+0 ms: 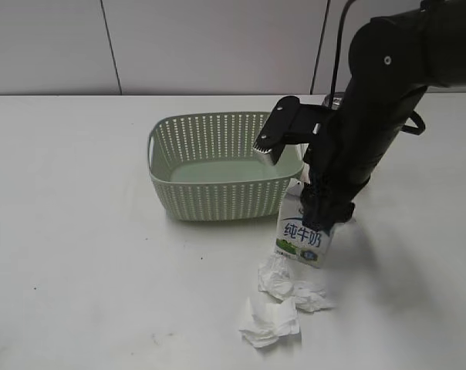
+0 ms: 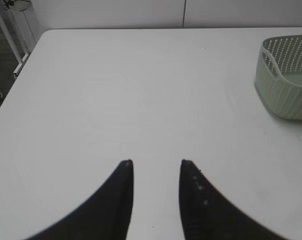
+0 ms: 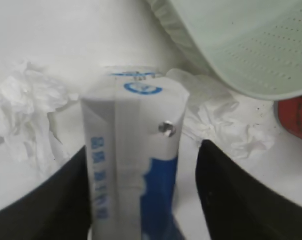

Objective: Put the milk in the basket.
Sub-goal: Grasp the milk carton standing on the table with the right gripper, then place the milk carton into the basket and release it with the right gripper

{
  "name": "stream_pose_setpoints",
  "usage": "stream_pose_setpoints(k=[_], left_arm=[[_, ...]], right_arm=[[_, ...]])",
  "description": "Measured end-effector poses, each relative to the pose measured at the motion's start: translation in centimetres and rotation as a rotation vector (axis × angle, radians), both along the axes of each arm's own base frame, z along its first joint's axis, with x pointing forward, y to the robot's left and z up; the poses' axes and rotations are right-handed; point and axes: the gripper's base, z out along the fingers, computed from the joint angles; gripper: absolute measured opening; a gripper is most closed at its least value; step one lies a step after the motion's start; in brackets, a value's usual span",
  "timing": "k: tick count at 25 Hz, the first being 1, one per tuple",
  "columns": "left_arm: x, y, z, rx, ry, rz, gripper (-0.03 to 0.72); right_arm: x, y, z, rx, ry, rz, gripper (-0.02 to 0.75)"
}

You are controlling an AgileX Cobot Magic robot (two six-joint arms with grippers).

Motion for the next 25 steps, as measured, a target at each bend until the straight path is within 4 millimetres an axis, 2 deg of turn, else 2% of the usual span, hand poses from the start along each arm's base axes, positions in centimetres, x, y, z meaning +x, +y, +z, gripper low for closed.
stream_pose_setpoints(k=[2,3,6,9,12,14,17,20,22,25], left_arm=[[0.0,0.0,0.0,0.000,0.000,0.000,0.234],[0.0,0.0,0.0,0.000,0.000,0.000,0.234],[0.0,0.0,0.0,0.000,0.000,0.000,0.234],[0.0,0.0,0.0,0.000,0.000,0.000,0.234],[0.0,0.0,0.0,0.000,0.000,0.000,0.234],[0.0,0.0,0.0,0.000,0.000,0.000,0.234],[0.0,0.0,0.0,0.000,0.000,0.000,0.234],[0.0,0.0,0.0,0.000,0.000,0.000,0.234],[0.0,0.0,0.0,0.000,0.000,0.000,0.234],[0.0,0.0,0.0,0.000,0.000,0.000,0.234]], right_arm=[[0.0,0.0,0.1,-0.008,0.001,0.004,0.336],[0.0,-0.1,0.2,-0.015,0.003,0.007,0.301],[-0.3,-0.3,0.4,-0.038,0.029,0.013,0.304],[-1.0,-0.8,1.8,-0.060,0.064,0.013,0.304],[-1.4,-1.0,5.5,-0.040,0.032,0.014,0.304],[-1.4,-1.0,8.6,0.004,-0.044,0.022,0.304],[-0.3,-0.3,13.3,0.092,-0.204,0.060,0.304],[1.2,1.3,16.4,0.241,-0.341,0.067,0.304],[2.4,2.7,17.1,0.331,-0.364,0.066,0.304],[4.4,5.0,14.9,0.376,-0.307,0.067,0.304]])
